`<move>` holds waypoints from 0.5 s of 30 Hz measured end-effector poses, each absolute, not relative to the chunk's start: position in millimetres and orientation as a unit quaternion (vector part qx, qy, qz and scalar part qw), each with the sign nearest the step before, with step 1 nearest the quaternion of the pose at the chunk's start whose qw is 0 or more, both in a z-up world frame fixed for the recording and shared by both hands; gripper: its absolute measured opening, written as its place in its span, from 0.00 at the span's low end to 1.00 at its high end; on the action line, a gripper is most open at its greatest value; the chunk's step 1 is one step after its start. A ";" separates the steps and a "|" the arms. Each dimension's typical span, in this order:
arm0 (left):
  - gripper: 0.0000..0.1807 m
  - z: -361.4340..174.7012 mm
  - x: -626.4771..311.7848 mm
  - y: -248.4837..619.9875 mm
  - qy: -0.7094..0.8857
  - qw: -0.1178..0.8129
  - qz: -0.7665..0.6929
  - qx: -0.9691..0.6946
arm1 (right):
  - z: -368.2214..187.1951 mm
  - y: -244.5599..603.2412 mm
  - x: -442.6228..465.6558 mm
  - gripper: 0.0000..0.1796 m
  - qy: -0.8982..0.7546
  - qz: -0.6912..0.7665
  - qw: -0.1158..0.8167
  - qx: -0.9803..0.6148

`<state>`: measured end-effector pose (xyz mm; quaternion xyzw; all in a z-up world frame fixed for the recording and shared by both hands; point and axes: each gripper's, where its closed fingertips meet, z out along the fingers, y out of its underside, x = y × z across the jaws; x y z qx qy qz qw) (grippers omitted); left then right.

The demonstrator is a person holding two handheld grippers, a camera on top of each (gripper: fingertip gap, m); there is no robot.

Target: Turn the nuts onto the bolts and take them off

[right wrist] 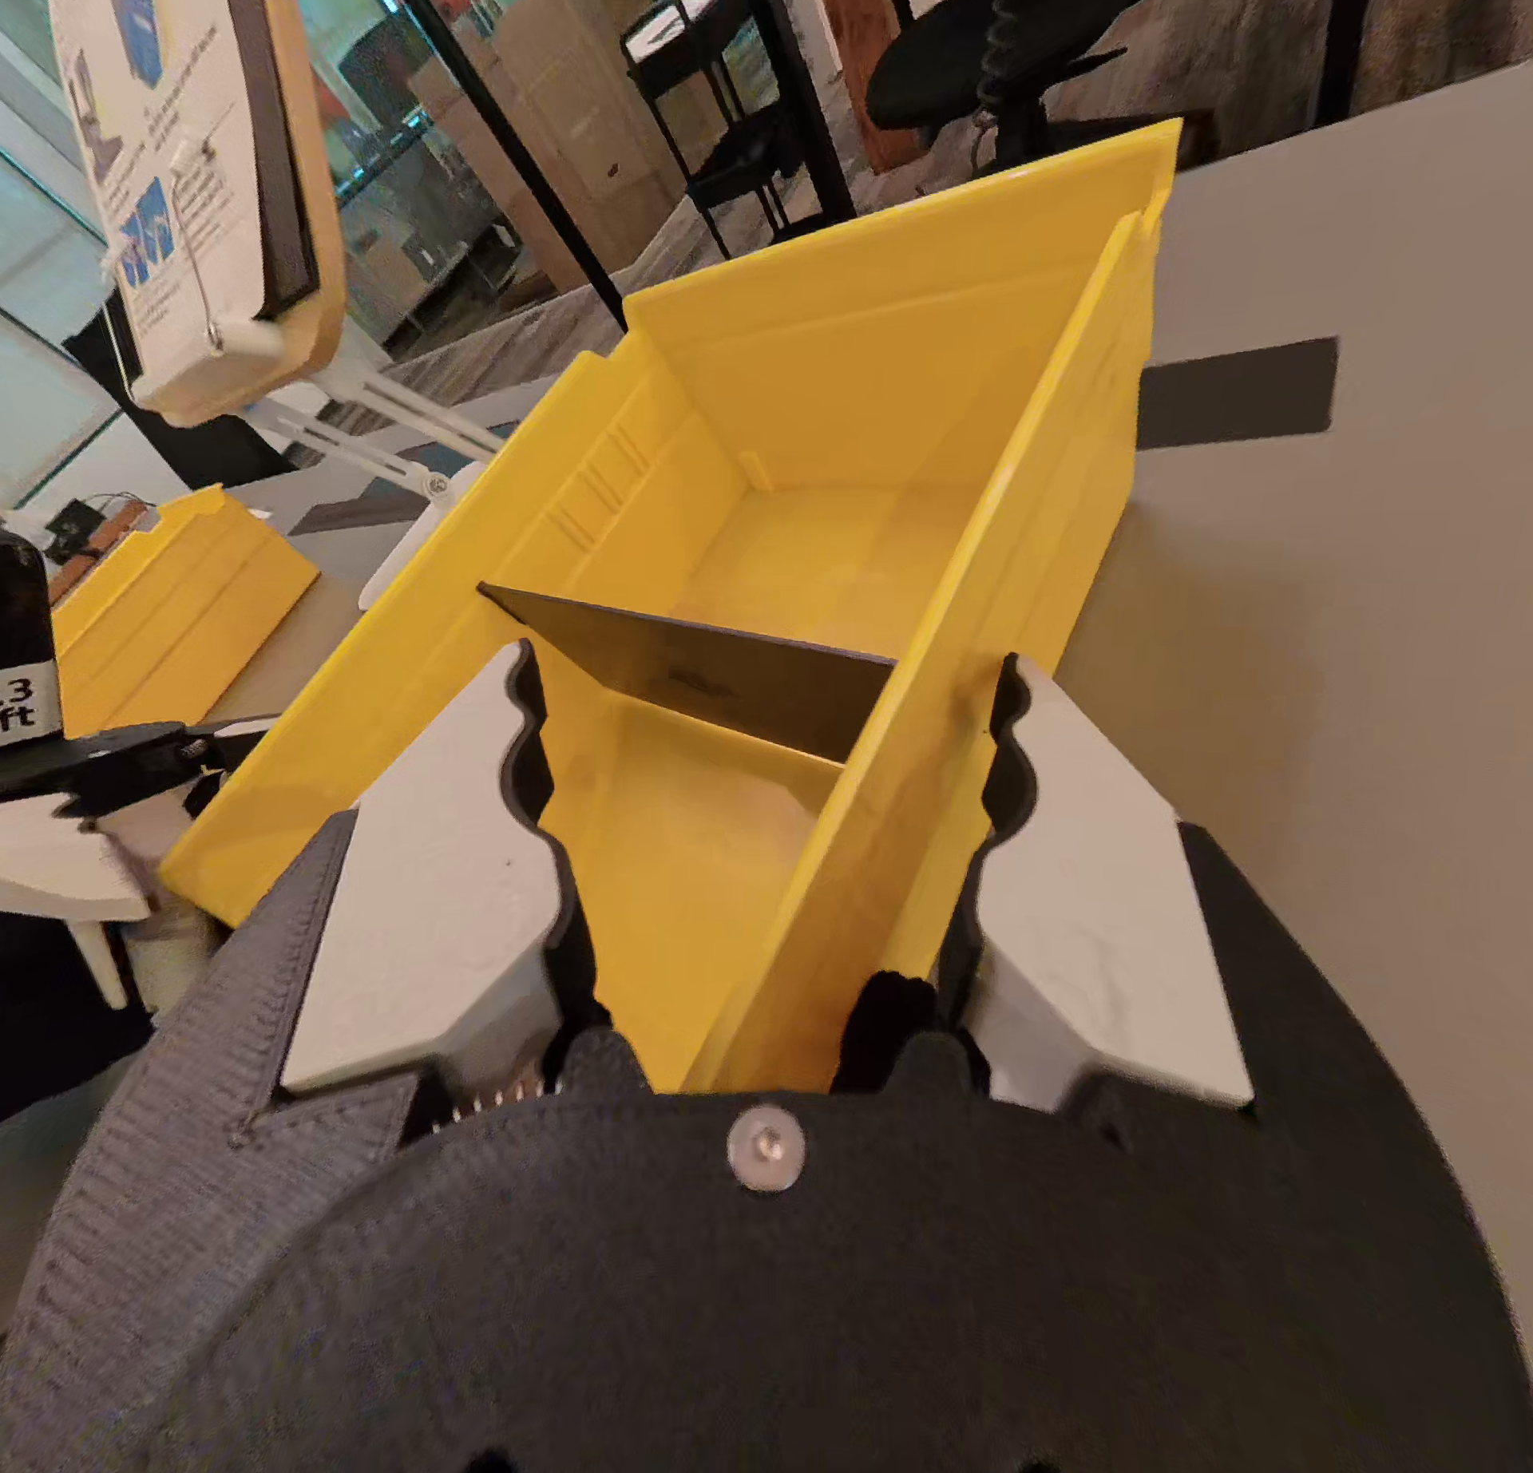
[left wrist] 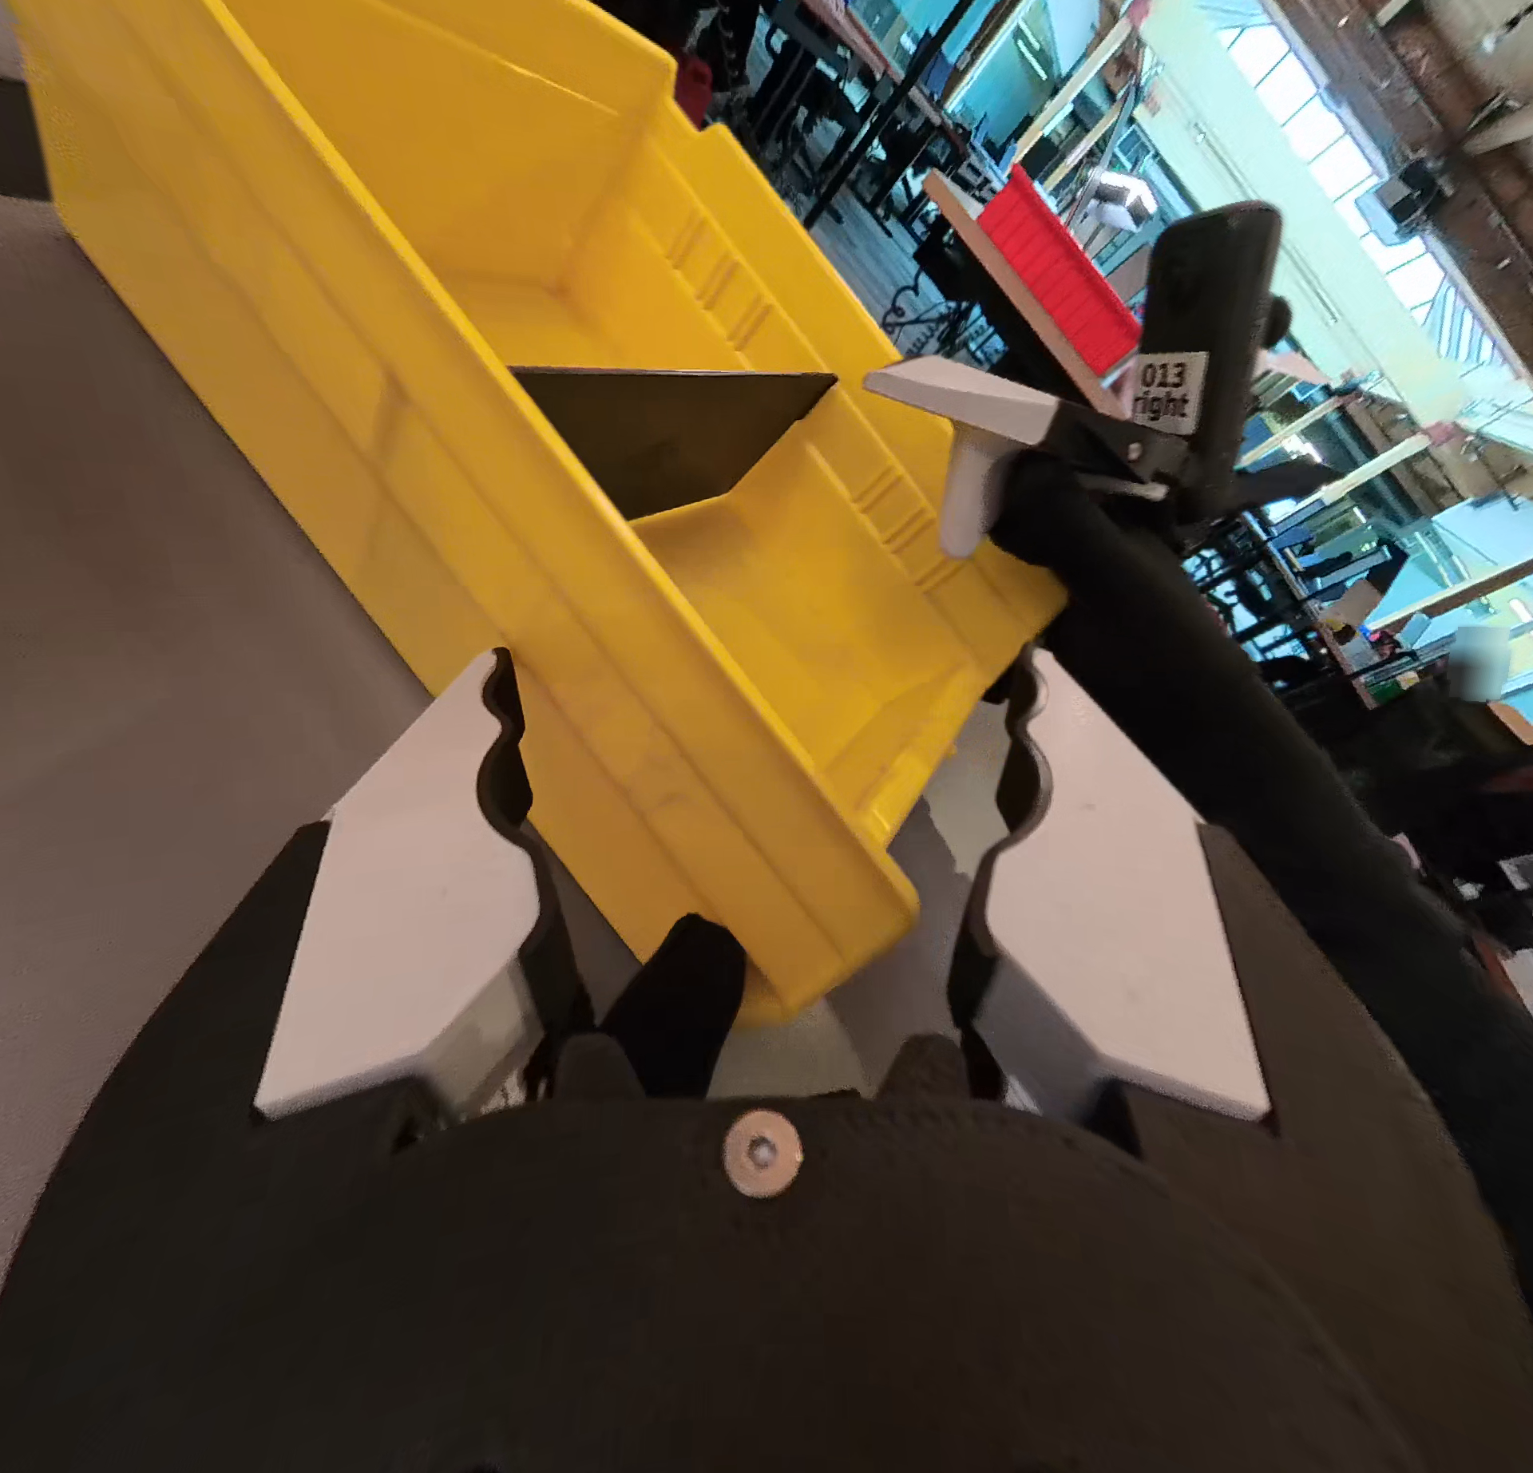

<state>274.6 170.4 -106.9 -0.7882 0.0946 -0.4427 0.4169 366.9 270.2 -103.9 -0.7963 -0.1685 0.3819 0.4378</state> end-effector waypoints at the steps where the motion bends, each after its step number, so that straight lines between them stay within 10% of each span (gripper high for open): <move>1: 0.65 -106.1 278.6 174.5 0.094 0.420 -0.443 -0.786 | -104.0 277.1 369.7 0.59 -0.171 0.385 0.439 -0.794; 15: 0.72 -56.8 215.1 154.0 0.136 0.450 -0.421 -0.776 | 1.5 292.4 449.8 0.76 -0.167 0.071 0.631 -0.755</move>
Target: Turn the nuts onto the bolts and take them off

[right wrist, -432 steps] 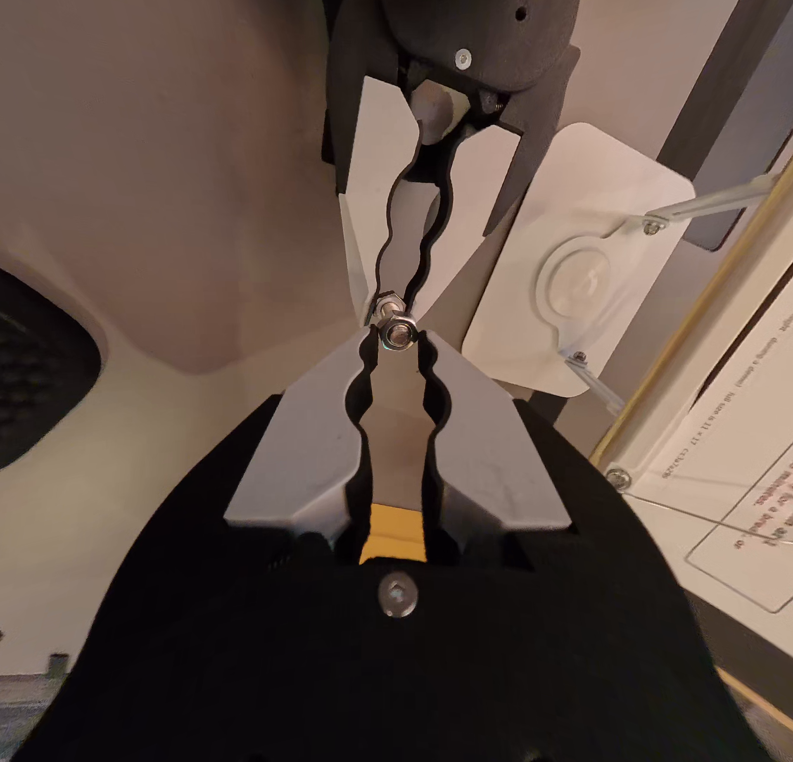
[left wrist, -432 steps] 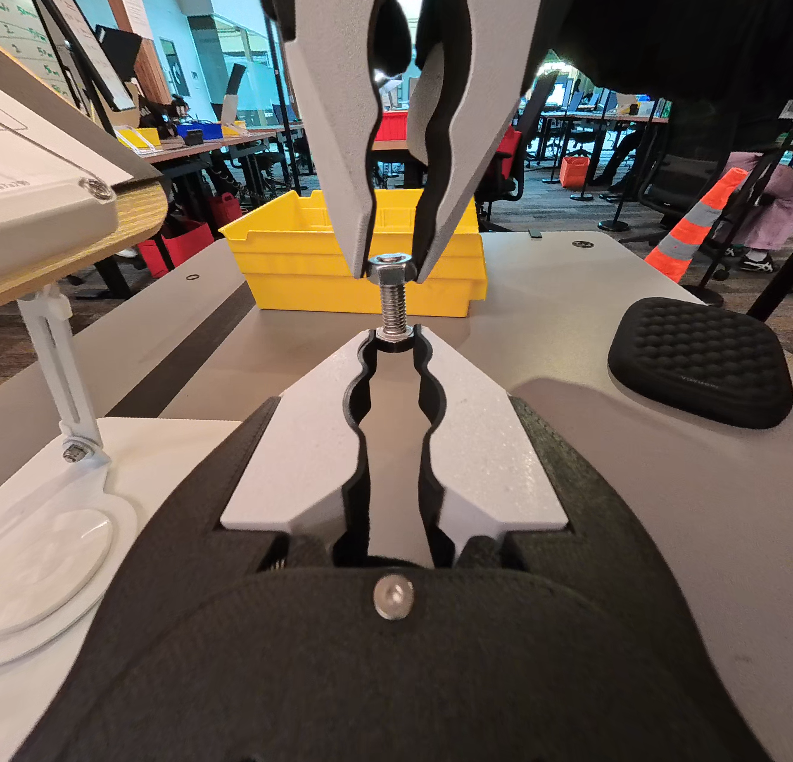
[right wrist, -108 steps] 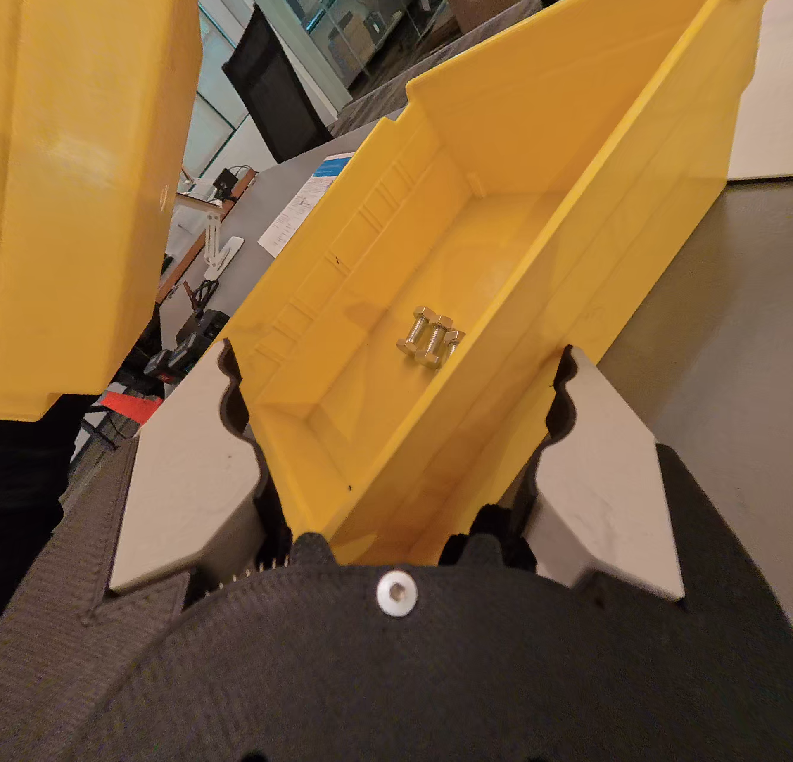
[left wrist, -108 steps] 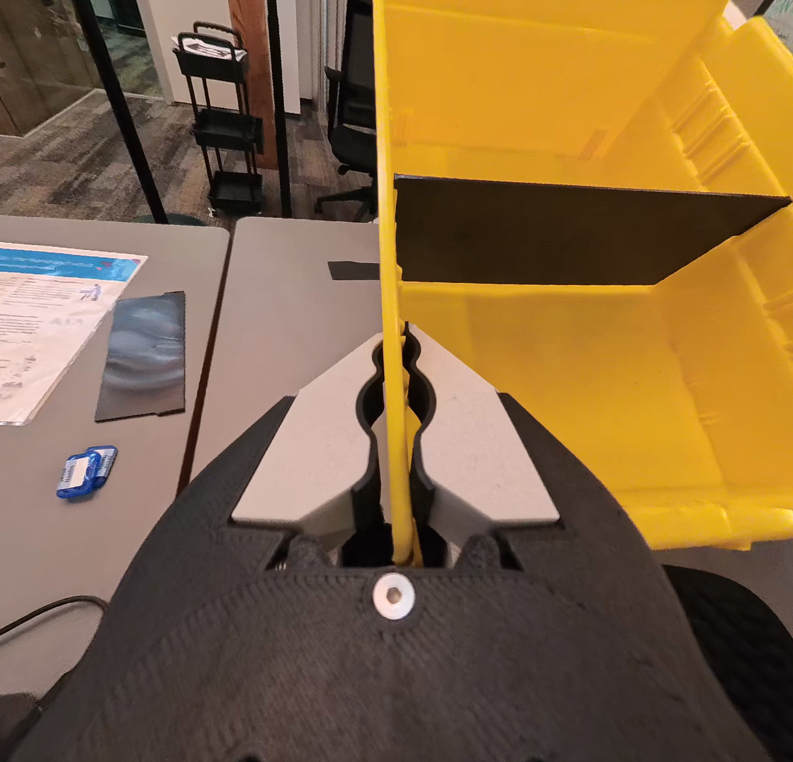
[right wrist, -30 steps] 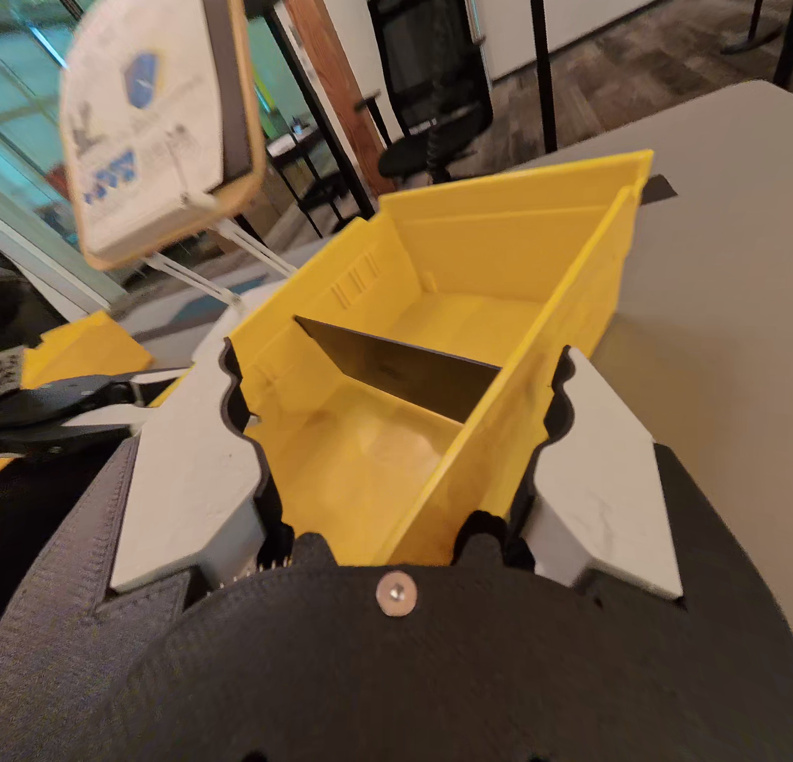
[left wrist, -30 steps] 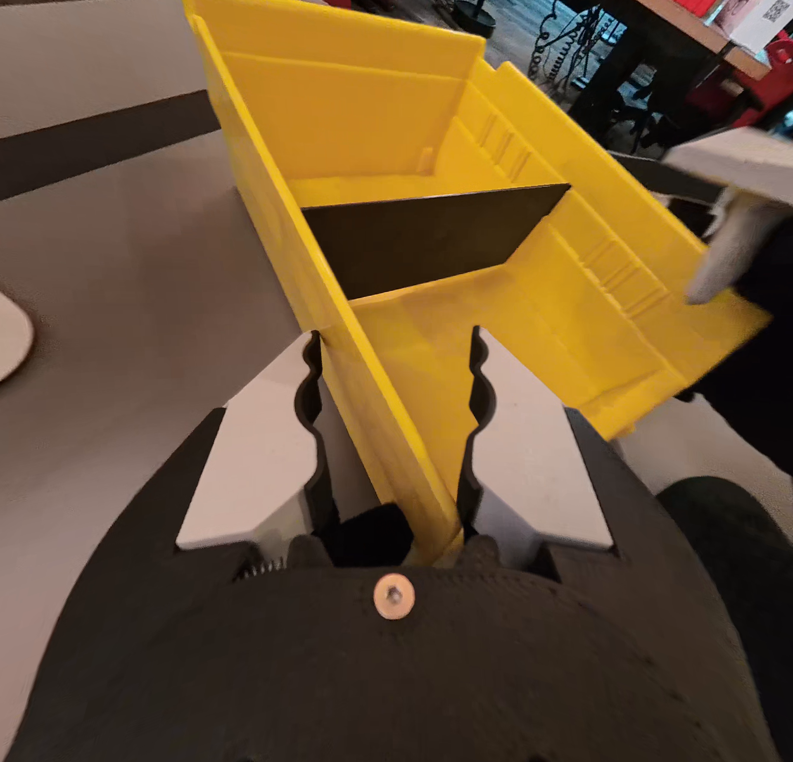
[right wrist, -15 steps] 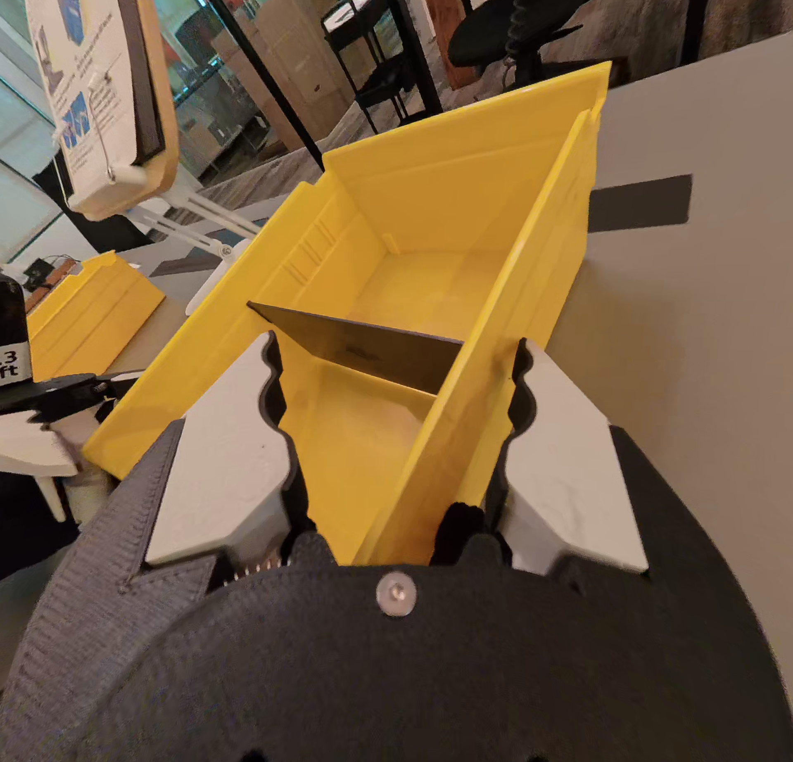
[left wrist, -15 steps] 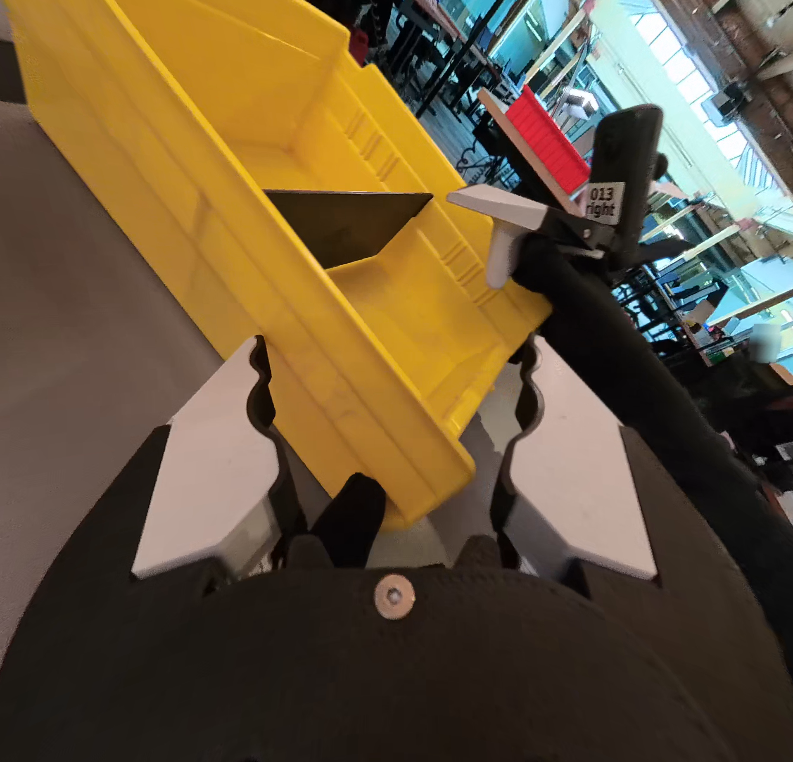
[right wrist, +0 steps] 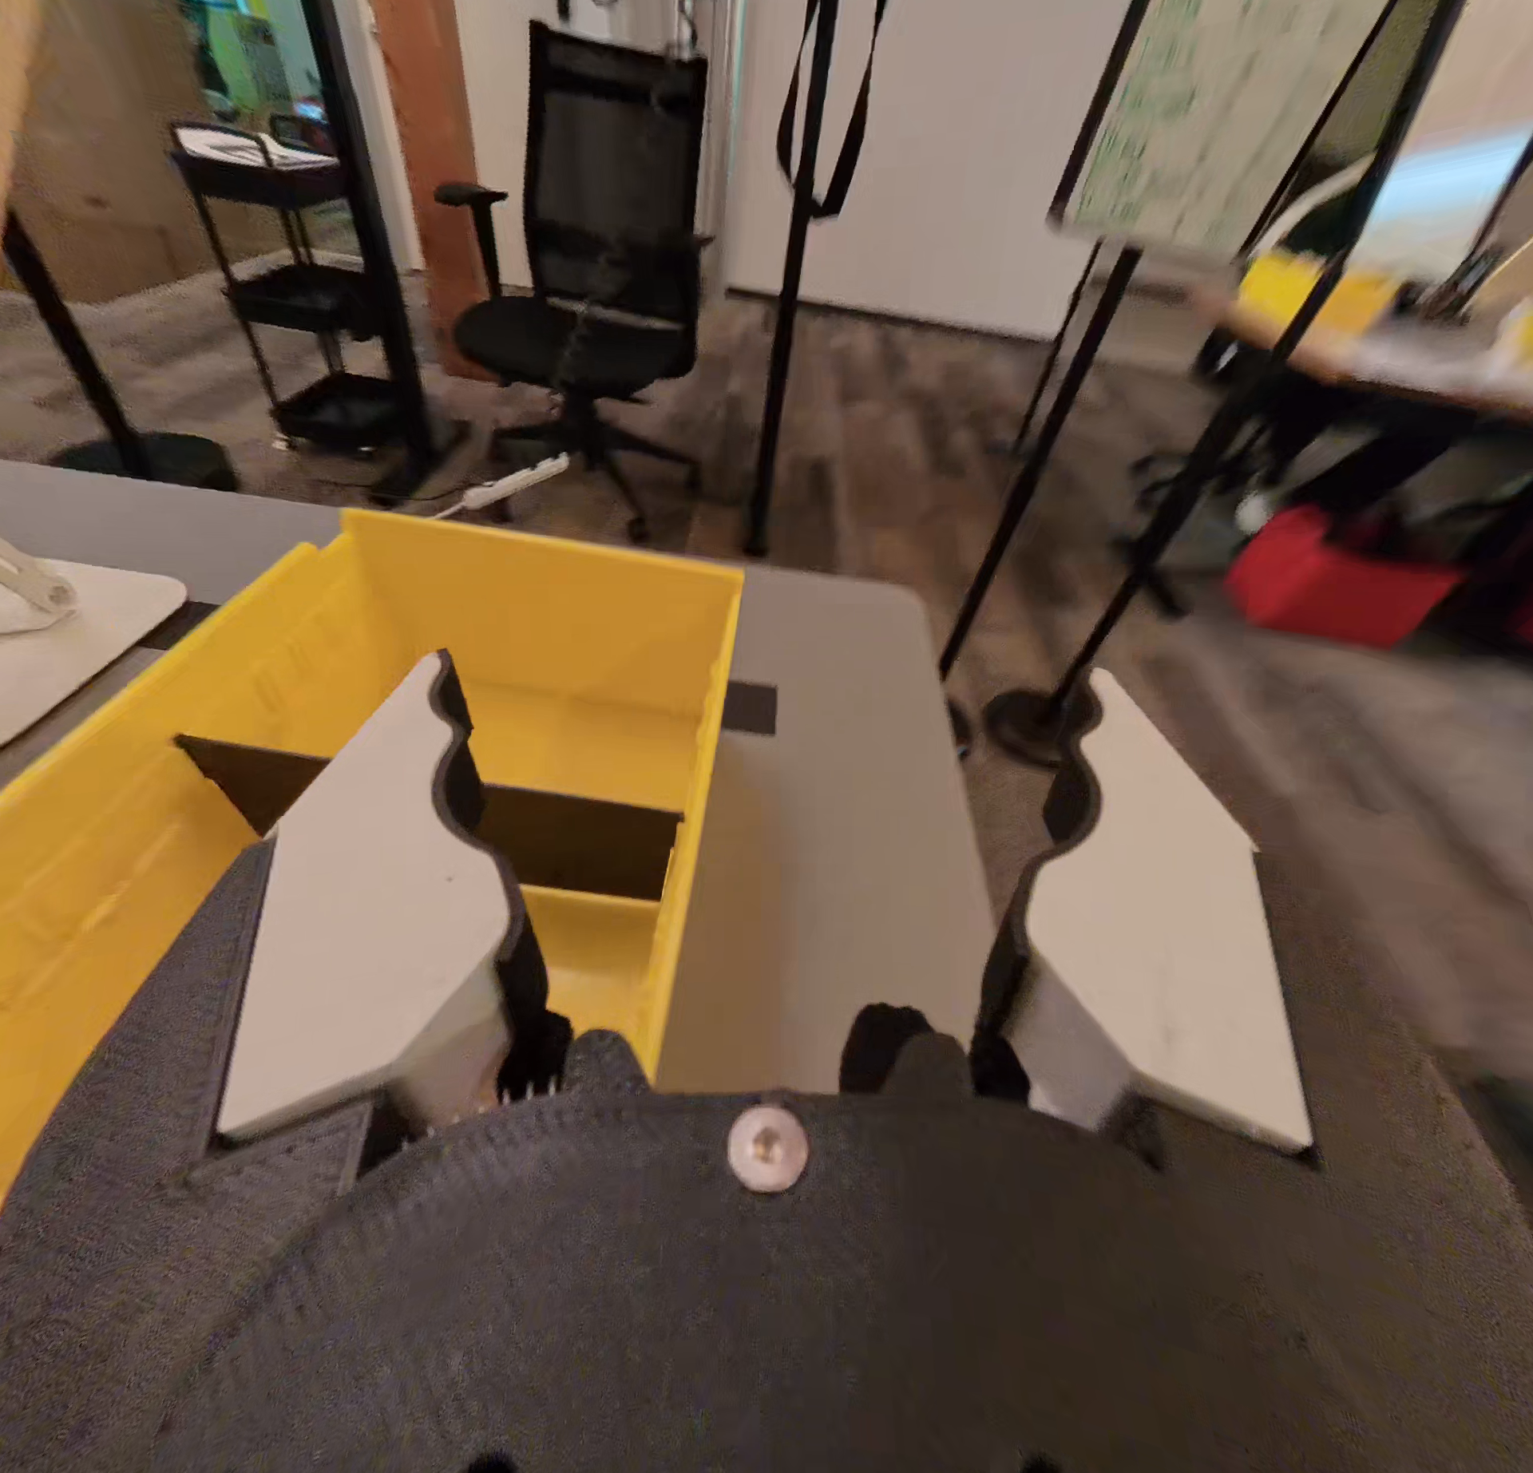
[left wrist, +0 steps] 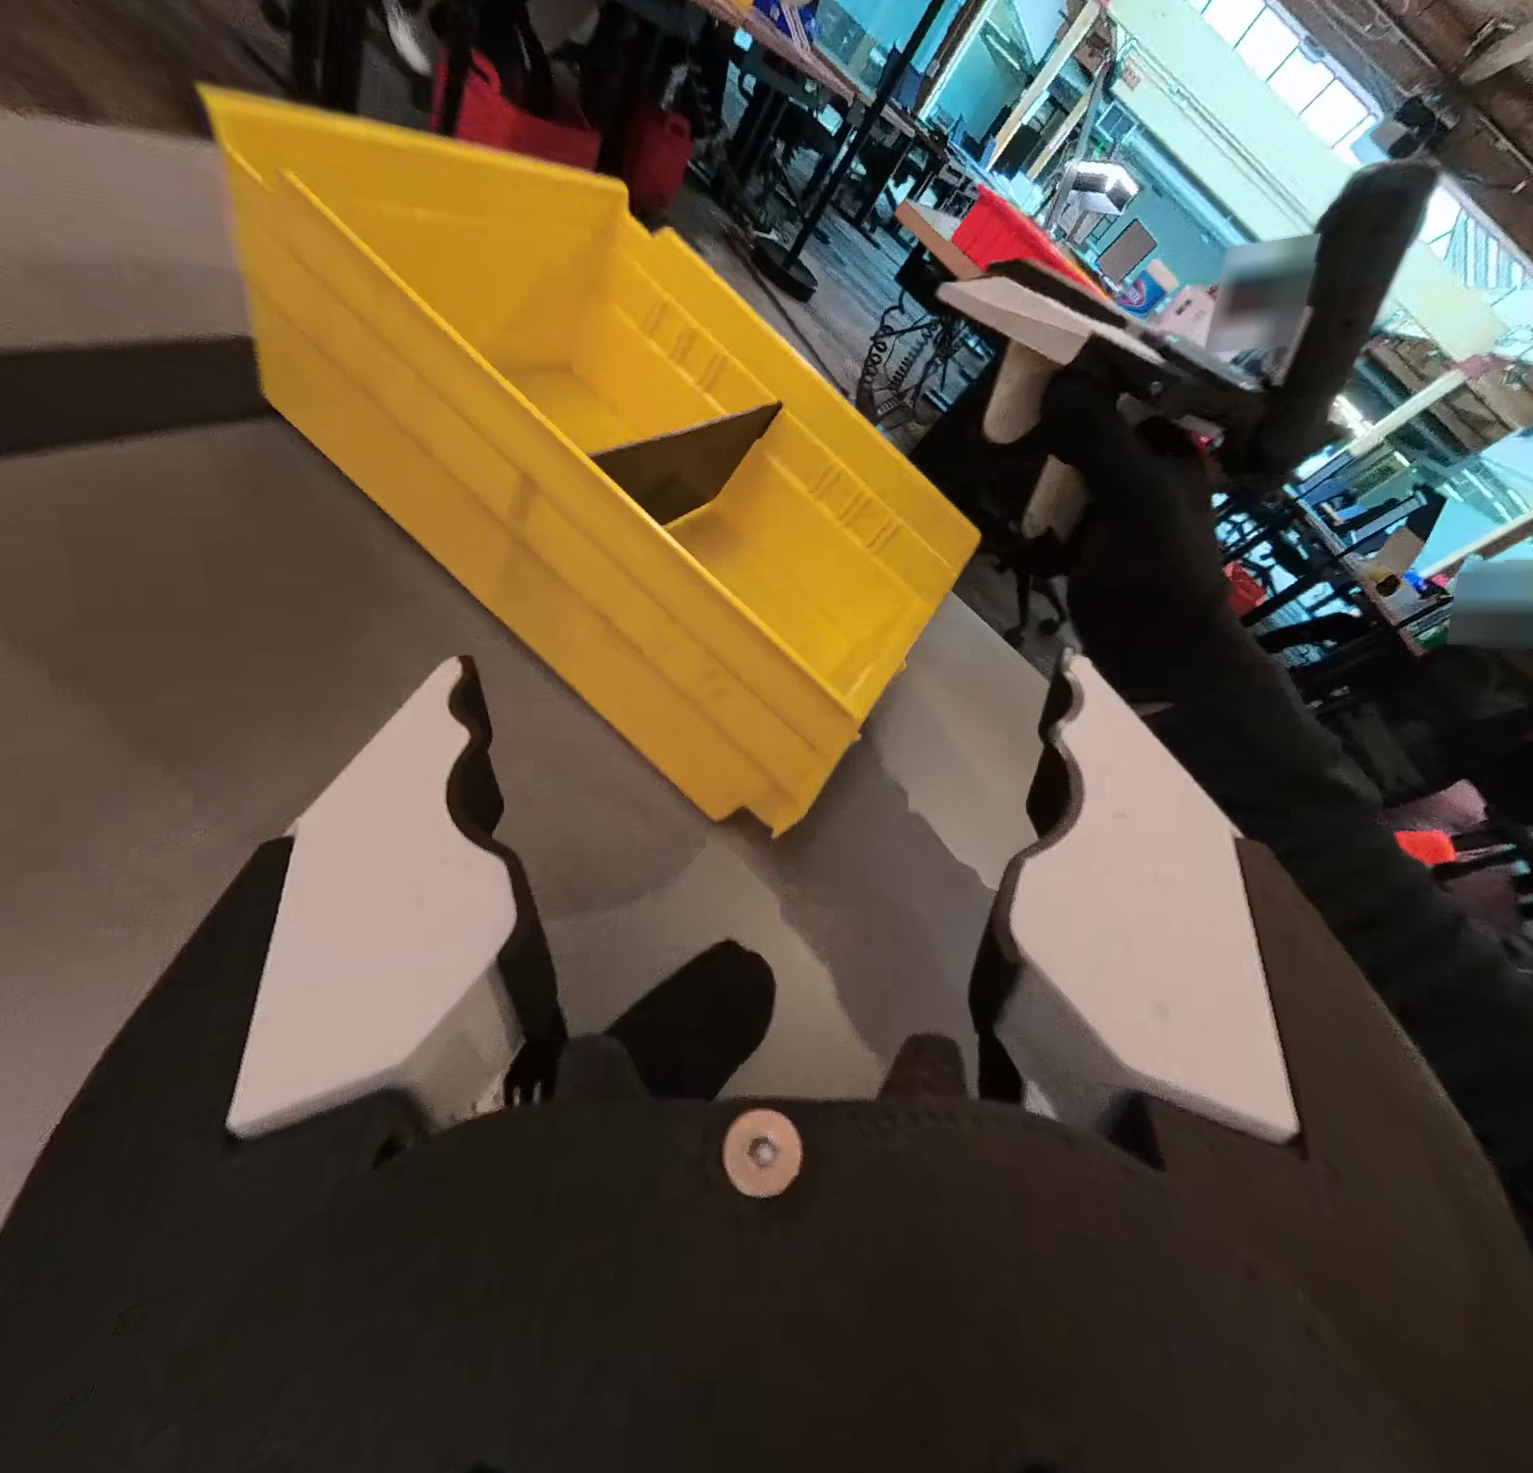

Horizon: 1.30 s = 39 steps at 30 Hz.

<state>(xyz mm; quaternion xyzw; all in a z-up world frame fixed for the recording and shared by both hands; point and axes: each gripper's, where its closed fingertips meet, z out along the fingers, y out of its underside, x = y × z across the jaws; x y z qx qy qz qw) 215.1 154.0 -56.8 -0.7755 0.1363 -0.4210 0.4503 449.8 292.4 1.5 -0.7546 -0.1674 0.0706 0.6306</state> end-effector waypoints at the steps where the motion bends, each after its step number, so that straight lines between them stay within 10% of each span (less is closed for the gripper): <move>1: 0.71 -45.7 198.5 147.0 0.144 0.459 -0.414 -0.773 | 19.6 281.7 441.1 0.74 -0.183 0.045 0.643 -0.742; 9: 0.59 16.5 -49.5 95.4 0.091 0.565 -0.196 -0.796 | 69.8 177.9 231.0 0.61 -0.342 0.221 0.612 -0.678; 19: 0.55 -15.7 -392.7 -43.5 -0.100 0.531 0.164 -0.825 | -36.4 125.2 44.7 0.55 -0.423 0.403 0.451 -0.675; 26: 0.54 -84.6 -411.8 -60.4 -0.083 0.449 0.172 -0.873 | -86.2 136.7 7.8 0.52 -0.417 0.438 0.419 -0.678; 33: 0.08 -121.6 -406.0 -55.6 -0.089 0.420 0.113 -0.896 | -112.0 135.2 3.7 0.48 -0.438 0.432 0.415 -0.671; 39: 0.02 -123.2 -407.1 -42.2 -0.085 0.436 0.111 -0.889 | -117.7 138.4 5.9 0.49 -0.440 0.435 0.405 -0.674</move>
